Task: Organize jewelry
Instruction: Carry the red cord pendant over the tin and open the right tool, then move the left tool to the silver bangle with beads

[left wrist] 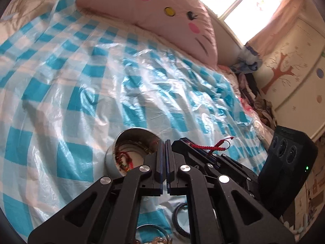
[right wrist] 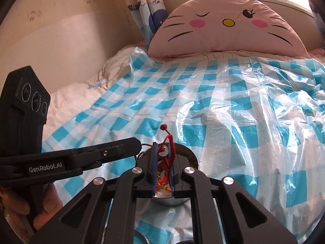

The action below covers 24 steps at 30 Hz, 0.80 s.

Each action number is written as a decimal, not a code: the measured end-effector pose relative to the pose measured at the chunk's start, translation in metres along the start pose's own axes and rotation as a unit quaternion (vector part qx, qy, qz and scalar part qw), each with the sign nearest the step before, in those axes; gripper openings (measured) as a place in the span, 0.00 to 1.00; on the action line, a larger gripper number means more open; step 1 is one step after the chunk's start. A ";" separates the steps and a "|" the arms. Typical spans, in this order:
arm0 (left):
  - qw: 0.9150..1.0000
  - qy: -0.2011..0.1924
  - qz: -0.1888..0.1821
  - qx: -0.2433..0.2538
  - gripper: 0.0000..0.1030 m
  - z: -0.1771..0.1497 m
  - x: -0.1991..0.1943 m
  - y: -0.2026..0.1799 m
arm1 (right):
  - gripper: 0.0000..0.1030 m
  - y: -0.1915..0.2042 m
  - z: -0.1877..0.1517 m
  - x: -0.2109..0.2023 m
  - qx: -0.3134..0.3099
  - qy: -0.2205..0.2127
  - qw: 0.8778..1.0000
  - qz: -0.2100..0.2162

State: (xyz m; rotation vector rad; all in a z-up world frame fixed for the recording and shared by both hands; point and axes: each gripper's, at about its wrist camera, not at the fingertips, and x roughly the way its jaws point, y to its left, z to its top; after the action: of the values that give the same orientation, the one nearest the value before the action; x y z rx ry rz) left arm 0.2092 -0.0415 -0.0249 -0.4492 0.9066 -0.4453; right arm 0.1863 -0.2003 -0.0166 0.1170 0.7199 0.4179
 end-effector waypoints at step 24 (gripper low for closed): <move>0.997 -0.006 0.077 0.005 0.48 -0.040 -0.030 0.020 | 0.72 -0.041 -0.084 -0.069 0.115 0.013 0.993 -0.034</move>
State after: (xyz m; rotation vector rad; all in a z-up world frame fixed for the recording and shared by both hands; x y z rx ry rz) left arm 0.1640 -0.0163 -0.0382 -0.3692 0.9191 -0.3060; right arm 0.0977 -0.2695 -0.0478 0.3032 0.7937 0.2707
